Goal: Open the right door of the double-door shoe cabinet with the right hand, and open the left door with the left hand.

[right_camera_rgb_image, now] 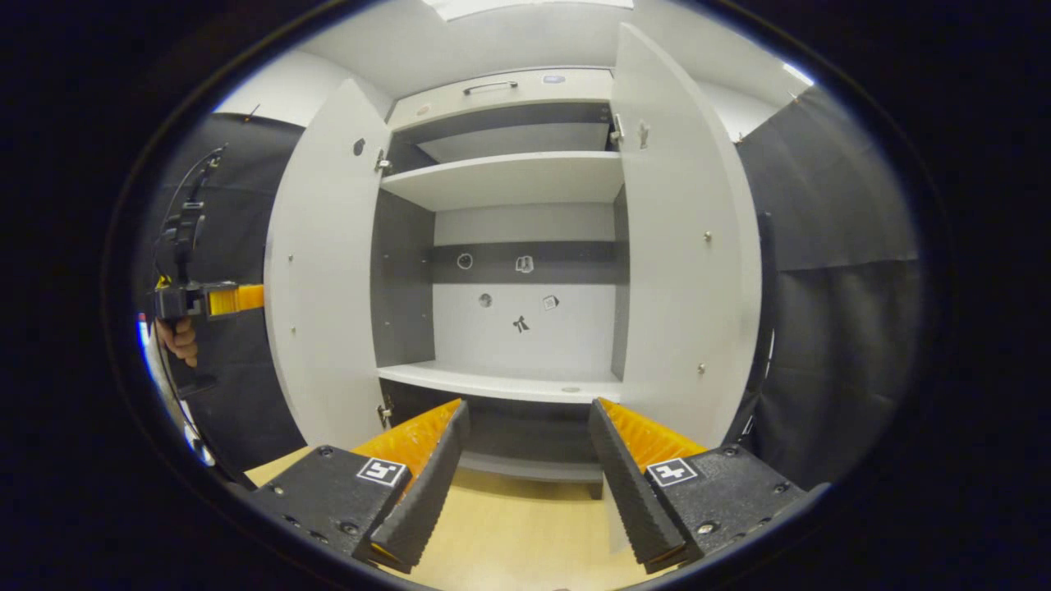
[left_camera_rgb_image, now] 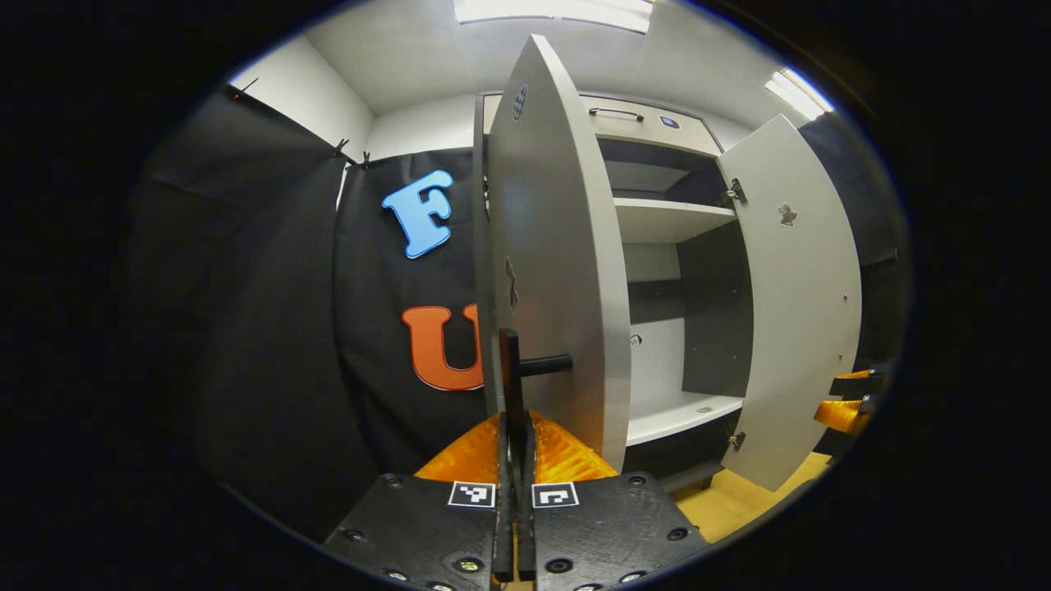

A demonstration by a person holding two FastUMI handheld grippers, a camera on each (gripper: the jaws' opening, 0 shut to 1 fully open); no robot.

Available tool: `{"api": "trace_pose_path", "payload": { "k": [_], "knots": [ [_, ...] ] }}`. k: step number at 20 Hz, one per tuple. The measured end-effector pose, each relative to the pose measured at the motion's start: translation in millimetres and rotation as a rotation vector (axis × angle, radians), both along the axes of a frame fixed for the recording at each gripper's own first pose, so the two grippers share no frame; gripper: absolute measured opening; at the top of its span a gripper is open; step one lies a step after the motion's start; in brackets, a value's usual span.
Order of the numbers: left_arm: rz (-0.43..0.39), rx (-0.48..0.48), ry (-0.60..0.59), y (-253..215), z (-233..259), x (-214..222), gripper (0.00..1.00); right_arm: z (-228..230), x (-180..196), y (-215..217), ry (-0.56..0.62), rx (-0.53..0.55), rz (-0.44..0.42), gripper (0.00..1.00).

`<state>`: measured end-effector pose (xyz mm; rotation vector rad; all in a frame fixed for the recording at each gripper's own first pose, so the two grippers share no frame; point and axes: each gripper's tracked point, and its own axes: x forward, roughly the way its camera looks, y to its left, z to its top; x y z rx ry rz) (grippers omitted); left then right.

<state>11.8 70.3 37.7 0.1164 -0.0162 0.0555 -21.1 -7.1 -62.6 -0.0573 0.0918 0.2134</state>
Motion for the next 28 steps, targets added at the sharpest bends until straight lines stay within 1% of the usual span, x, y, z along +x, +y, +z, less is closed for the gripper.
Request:
{"api": "trace_pose_path", "payload": {
  "k": [2, 3, 5, 6, 8, 10, 12, 14, 15, 16, 17, 18, 19, 21, 22, 24, 26, 28],
  "knots": [
    [0.064, 0.017, -0.019, 25, 6, -3, 0.02, -1, 1, 4, 0.001, -0.008, 0.003, 0.92],
    [0.074, 0.013, -0.020, 38, 5, -5, 0.02, -1, 2, 7, 0.002, -0.011, 0.007, 0.92],
    [0.013, -0.062, -0.023, 42, 6, -3, 0.00, -2, 2, 11, 0.008, -0.015, 0.014, 0.92],
    [-0.005, -0.076, -0.016, 44, 4, -4, 0.00, -2, 1, 13, 0.010, -0.018, 0.018, 0.92],
    [-0.043, -0.073, -0.010, 41, 2, -5, 0.02, 1, -1, 18, 0.002, -0.027, 0.025, 0.92],
    [-0.044, -0.047, 0.006, 44, -3, -9, 0.02, 4, -2, 22, -0.008, -0.036, 0.027, 0.92],
    [-0.035, -0.044, 0.018, 44, -4, -23, 0.02, 5, -4, 24, -0.010, -0.035, 0.025, 0.92],
    [-0.066, -0.063, -0.001, 29, -2, -45, 0.01, 4, -4, 22, -0.008, -0.032, 0.014, 0.92],
    [-0.098, -0.080, -0.024, 17, 1, -56, 0.01, 2, -3, 18, -0.003, -0.031, 0.004, 0.92],
    [-0.146, -0.115, -0.049, -1, 1, -63, 0.00, 0, -1, 16, 0.000, -0.027, -0.006, 0.92],
    [-0.194, -0.160, -0.049, -23, -5, -66, 0.12, -2, 1, 15, 0.006, -0.019, -0.013, 0.92],
    [-0.226, -0.187, -0.041, -40, -13, -69, 0.00, -5, 2, 14, 0.014, -0.012, -0.019, 0.92],
    [-0.217, -0.189, -0.049, -51, -16, -66, 0.00, -7, 3, 14, 0.021, -0.006, -0.024, 0.92],
    [-0.113, -0.147, -0.110, -47, -17, -47, 0.00, -10, 2, 14, 0.030, 0.011, -0.036, 0.92],
    [-0.082, -0.129, -0.105, -52, -25, -37, 0.00, -12, 1, 14, 0.030, 0.020, -0.039, 0.92],
    [-0.089, -0.143, -0.069, -76, -42, -19, 0.00, -13, -1, 14, 0.032, 0.036, -0.040, 0.92],
    [-0.087, -0.161, -0.056, -90, -49, -3, 0.00, -14, -6, 10, 0.024, 0.045, -0.047, 0.92],
    [-0.082, -0.154, -0.029, -101, -57, 8, 0.00, -13, -13, 5, 0.017, 0.039, -0.060, 0.92]
  ]
}}
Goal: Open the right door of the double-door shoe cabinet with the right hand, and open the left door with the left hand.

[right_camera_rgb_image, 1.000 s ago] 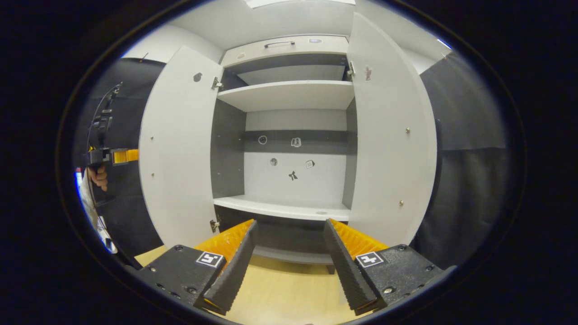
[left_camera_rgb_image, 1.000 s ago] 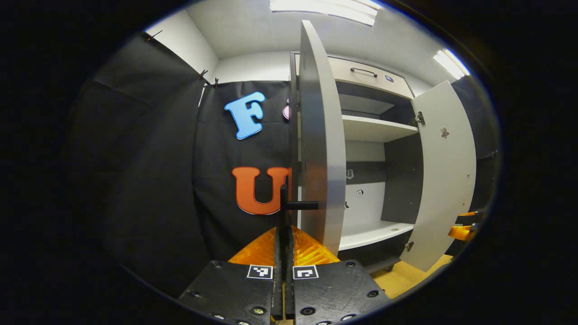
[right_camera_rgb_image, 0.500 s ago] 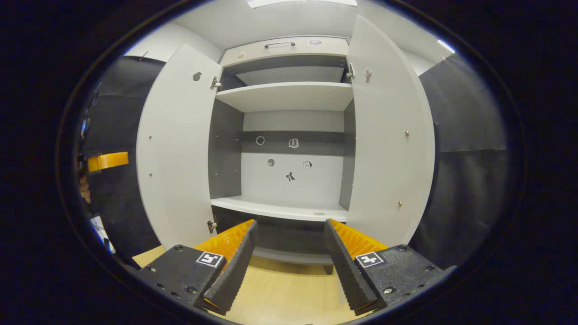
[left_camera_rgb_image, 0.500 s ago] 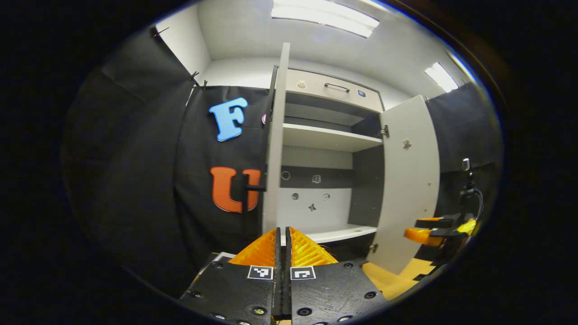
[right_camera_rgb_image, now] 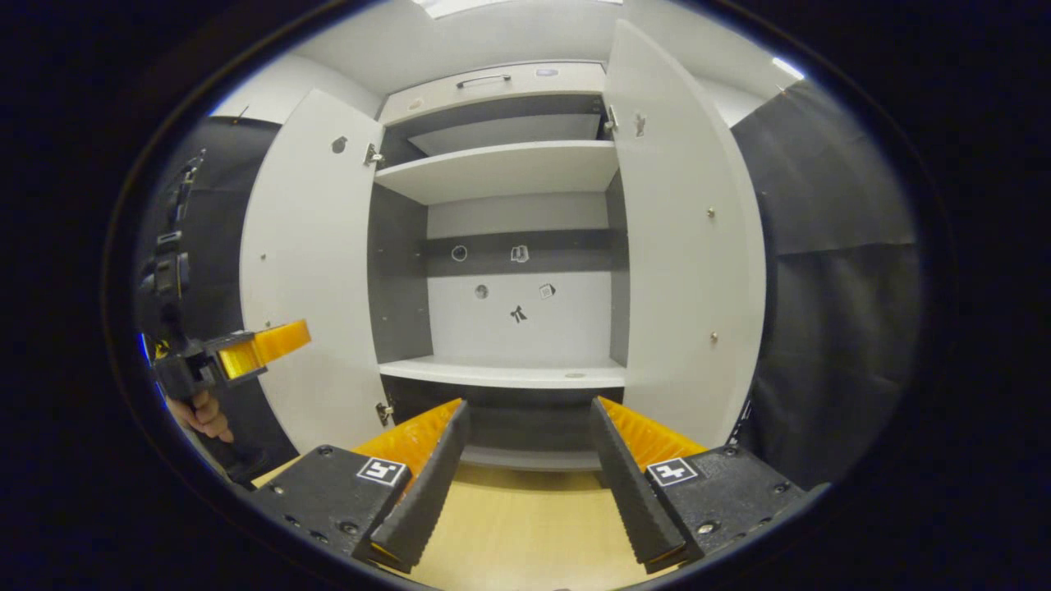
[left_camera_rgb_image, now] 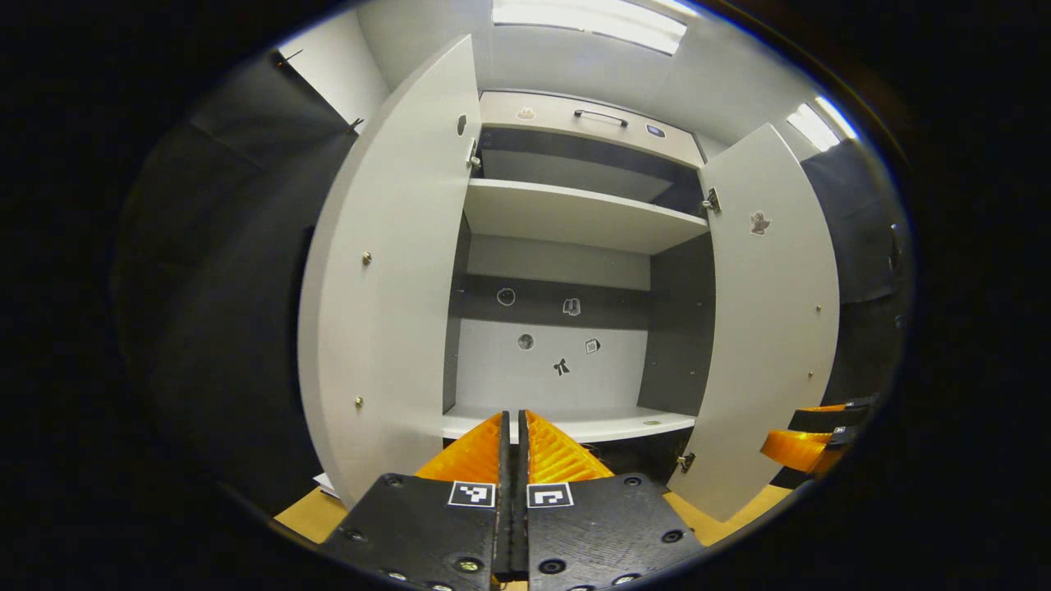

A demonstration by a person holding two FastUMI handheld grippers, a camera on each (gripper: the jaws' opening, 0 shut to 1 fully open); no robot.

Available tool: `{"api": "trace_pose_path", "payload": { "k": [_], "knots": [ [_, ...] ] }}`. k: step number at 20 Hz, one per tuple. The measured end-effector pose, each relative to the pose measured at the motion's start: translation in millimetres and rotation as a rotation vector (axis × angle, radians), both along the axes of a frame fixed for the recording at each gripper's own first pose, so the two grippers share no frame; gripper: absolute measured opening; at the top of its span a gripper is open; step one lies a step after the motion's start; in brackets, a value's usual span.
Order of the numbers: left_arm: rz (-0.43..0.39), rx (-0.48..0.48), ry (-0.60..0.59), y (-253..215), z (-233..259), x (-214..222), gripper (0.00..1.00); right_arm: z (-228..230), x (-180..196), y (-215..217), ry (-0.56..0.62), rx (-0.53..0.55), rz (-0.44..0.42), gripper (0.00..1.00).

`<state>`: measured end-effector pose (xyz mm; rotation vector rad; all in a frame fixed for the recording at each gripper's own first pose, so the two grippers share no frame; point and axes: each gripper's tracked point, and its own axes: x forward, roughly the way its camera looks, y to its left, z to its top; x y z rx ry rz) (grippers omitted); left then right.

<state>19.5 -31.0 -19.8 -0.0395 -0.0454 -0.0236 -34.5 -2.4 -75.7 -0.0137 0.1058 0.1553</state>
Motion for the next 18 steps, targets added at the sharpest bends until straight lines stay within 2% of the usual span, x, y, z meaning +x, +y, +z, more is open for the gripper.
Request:
{"api": "trace_pose_path", "payload": {
  "k": [3, 4, 6, 8, 12, 18],
  "knots": [
    [-0.014, 0.012, 0.017, -18, -8, 7, 0.00, 2, -4, -12, -0.015, -0.014, -0.026, 0.92],
    [-0.019, 0.023, 0.007, -20, -6, 3, 0.05, 2, -6, -14, -0.016, -0.014, -0.031, 0.92],
    [-0.021, 0.036, -0.024, -26, 0, 1, 0.52, 2, -7, -16, -0.018, -0.003, -0.035, 0.92],
    [-0.030, 0.040, -0.036, -29, 3, -1, 0.67, 2, -7, -18, -0.018, 0.006, -0.037, 0.92],
    [-0.025, 0.027, -0.034, -28, 8, -8, 0.90, 3, -6, -21, -0.032, 0.017, -0.050, 0.92],
    [-0.003, 0.040, -0.043, -19, 13, -15, 0.91, 9, -5, -21, -0.044, 0.022, -0.058, 0.92]
  ]
}}
